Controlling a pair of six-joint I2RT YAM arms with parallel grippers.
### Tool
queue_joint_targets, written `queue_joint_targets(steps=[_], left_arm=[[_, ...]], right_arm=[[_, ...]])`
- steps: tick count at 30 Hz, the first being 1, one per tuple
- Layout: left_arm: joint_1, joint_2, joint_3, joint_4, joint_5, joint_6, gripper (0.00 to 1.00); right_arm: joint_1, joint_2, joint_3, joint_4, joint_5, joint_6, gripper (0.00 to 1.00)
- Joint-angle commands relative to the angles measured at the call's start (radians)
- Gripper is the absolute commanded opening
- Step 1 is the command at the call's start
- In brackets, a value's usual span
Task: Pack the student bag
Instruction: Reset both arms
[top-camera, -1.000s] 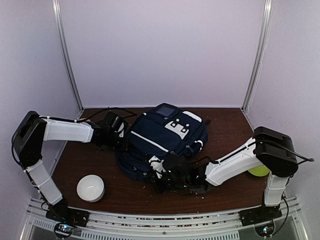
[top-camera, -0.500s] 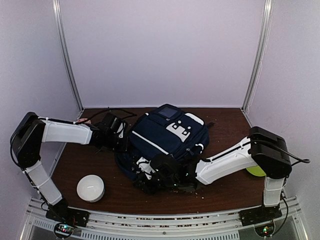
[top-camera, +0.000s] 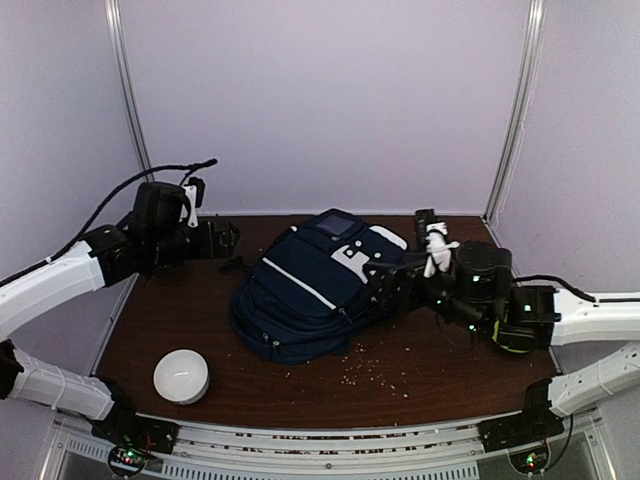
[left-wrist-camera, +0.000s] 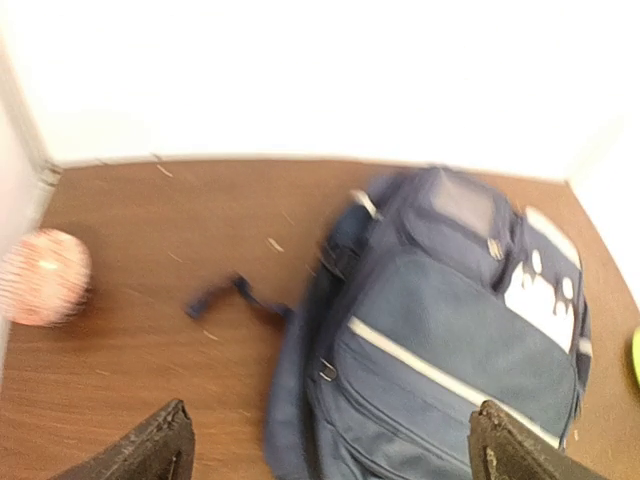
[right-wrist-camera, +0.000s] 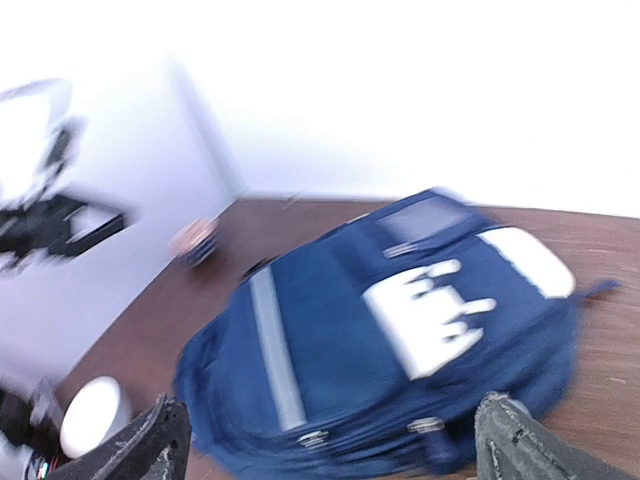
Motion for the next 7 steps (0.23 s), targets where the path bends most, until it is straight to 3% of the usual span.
queue_joint_targets(steps=[1,7], left_arm=[[0.000,-0.090,0.039,-0.160,-0.211,0.012,0.98],[-0.001,-0.274,-0.011,-0.193,-0.285,0.071,0.98]], right_arm=[[-0.131,-0.204,-0.100,-0.168,0.262,0.122,1.00],[-0.255,-0.448,-0.181,-0.249,0.395,0.062,1.00]])
